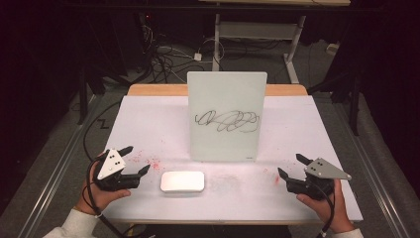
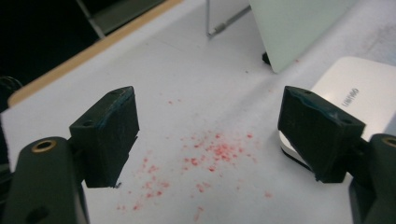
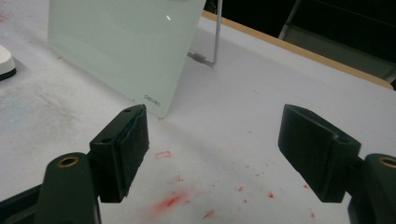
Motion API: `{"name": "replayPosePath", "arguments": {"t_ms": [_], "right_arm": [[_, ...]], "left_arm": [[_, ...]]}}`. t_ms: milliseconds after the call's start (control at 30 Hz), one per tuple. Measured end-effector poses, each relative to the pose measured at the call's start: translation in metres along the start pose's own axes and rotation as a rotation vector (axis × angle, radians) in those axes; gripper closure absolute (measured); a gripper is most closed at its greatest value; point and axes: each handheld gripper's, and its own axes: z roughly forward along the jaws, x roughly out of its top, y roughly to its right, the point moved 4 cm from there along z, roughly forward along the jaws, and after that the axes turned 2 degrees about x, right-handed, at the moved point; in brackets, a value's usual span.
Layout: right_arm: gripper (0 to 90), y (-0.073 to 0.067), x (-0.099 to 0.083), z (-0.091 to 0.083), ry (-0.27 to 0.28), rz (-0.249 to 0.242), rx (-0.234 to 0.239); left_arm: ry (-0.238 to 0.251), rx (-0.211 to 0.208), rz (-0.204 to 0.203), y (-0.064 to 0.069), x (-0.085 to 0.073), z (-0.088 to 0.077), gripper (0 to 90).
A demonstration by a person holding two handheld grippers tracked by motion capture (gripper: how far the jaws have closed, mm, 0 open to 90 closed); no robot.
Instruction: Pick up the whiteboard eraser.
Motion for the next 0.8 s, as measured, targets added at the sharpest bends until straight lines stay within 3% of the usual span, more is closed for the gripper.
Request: {"name": "replayPosePath", "arguments": {"t_ms": [267,433,533,633,667,700,800], "right_arm": [[25.0,-0.006,-0.002,0.005,-0.027,-0.016,0.023],[25.0,-0.010,-0.002,0.009,-0.041,-0.032,0.040],[25.0,-0.013,-0.001,0.012,-0.046,-0.038,0.057],[25.0,-0.015,-0.001,0.015,-0.053,-0.051,0.071],[25.0,-0.016,-0.002,0.016,-0.060,-0.049,0.076],[25.0,-0.016,-0.003,0.017,-0.064,-0.053,0.078],[25.0,-0.016,-0.003,0.018,-0.072,-0.064,0.079]], "left_arm": [[-0.111,-0.080,0.015,0.005,0.008,-0.003,20.0],[-0.195,-0.156,0.076,0.017,0.017,0.006,19.4],[-0.250,-0.198,0.142,0.029,0.026,0.018,17.8],[-0.289,-0.264,0.191,0.042,0.035,0.029,17.9],[-0.312,-0.327,0.217,0.050,0.040,0.037,18.2],[-0.312,-0.327,0.217,0.050,0.040,0.037,18.2],[-0.370,-0.382,0.267,0.063,0.044,0.052,19.3]]}}
